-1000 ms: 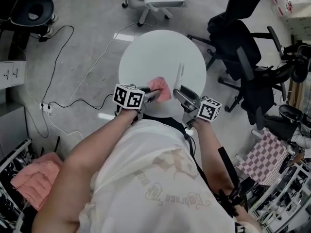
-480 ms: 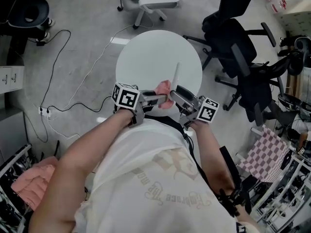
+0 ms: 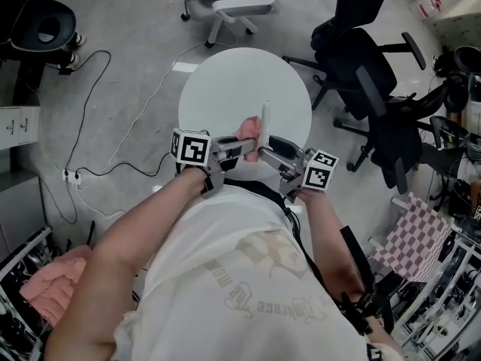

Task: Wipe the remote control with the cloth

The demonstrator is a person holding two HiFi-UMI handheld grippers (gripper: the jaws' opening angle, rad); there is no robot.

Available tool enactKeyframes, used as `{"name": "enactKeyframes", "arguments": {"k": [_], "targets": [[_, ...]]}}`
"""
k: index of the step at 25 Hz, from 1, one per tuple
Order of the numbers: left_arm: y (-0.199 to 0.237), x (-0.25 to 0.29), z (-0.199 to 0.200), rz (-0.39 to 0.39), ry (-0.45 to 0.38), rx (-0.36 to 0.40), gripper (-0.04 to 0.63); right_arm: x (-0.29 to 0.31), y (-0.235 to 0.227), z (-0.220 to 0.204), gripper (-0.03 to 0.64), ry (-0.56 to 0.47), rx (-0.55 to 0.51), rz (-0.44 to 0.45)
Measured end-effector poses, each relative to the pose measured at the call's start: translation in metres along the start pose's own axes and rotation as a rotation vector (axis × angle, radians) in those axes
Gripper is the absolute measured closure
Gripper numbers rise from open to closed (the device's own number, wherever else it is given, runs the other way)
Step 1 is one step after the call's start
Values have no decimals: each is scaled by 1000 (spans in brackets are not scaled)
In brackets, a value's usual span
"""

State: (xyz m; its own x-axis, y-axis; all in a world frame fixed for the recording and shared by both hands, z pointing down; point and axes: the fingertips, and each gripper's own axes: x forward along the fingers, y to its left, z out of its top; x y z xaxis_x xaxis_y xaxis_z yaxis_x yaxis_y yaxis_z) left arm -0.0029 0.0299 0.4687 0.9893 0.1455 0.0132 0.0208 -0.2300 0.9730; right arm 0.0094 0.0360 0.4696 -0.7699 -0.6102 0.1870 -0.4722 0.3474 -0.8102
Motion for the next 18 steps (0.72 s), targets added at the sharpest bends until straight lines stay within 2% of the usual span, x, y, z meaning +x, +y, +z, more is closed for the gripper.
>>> {"name": "enactKeyframes", "arguments": {"k": [13,15,18], "targets": [[-3,-6,62,-7,-79,33,572,-3,0,-37,373,136,-68,-6],[-4,-6,68,-16,-95,22,572,-3,-2,-38,373,143,-73,-14],[-8,-6,70,-57,-111,-40,572,-1,-8,-37,373,146,-72,-36]]}}
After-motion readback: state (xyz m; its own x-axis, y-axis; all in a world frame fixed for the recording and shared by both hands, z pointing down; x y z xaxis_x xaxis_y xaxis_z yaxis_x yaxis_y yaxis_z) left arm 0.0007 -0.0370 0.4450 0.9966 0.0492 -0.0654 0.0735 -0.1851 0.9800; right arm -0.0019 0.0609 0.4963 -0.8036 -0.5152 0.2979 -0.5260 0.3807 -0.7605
